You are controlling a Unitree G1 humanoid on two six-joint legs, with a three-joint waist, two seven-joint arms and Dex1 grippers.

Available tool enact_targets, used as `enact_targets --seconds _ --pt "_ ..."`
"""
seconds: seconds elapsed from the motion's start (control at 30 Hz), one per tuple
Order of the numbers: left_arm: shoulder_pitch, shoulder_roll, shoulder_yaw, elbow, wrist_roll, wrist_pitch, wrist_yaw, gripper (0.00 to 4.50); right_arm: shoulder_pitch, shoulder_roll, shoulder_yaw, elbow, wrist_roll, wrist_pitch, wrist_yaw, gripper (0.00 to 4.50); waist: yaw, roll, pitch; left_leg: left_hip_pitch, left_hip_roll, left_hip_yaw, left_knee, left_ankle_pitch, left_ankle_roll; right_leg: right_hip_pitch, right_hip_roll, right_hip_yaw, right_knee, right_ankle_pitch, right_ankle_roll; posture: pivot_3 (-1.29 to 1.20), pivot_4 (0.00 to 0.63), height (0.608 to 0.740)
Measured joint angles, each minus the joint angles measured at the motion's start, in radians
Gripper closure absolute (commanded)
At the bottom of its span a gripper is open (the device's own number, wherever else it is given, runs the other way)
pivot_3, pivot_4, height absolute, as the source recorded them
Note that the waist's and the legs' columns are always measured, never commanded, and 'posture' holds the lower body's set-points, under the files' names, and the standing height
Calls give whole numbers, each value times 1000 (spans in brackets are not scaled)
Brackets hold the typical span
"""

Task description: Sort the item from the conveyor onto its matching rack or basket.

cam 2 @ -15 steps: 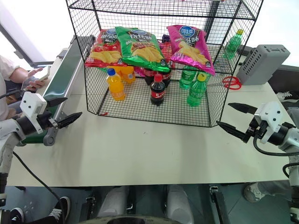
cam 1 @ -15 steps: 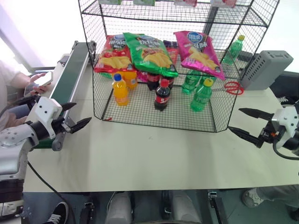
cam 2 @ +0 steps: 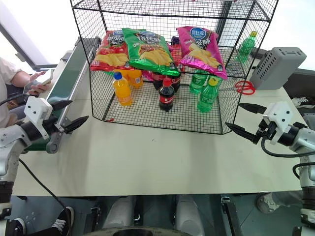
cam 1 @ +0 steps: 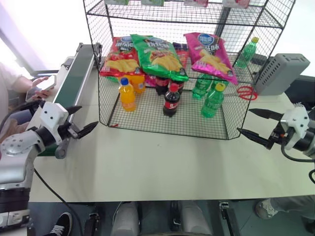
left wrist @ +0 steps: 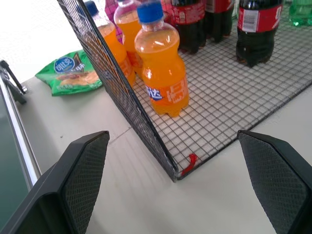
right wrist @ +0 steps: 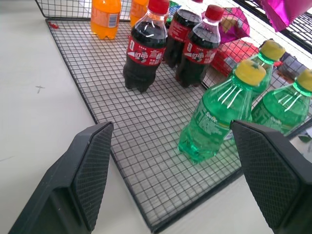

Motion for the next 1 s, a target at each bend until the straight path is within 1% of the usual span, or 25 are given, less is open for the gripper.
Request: enact_targets --seconds 0.13,0.47,1.0 --pt "0 -1 0 0 -3 -12 -5 0 -22 10 28 26 -8 -10 1 511 -1 0 0 0 0 0 0 0 0 0 0 0 0 0 0 0 150 740" --pt "33 -7 -1 -5 -3 -13 -7 0 -85 10 41 91 -24 -50 23 511 -2 0 0 0 0 0 0 0 0 0 0 0 0 0 0 0 150 740" --pt "30 -5 -1 -5 -2 -18 -27 0 -96 22 72 120 -40 -85 26 511 -2 0 0 0 0 0 0 0 0 0 0 0 0 0 0 0 150 740"
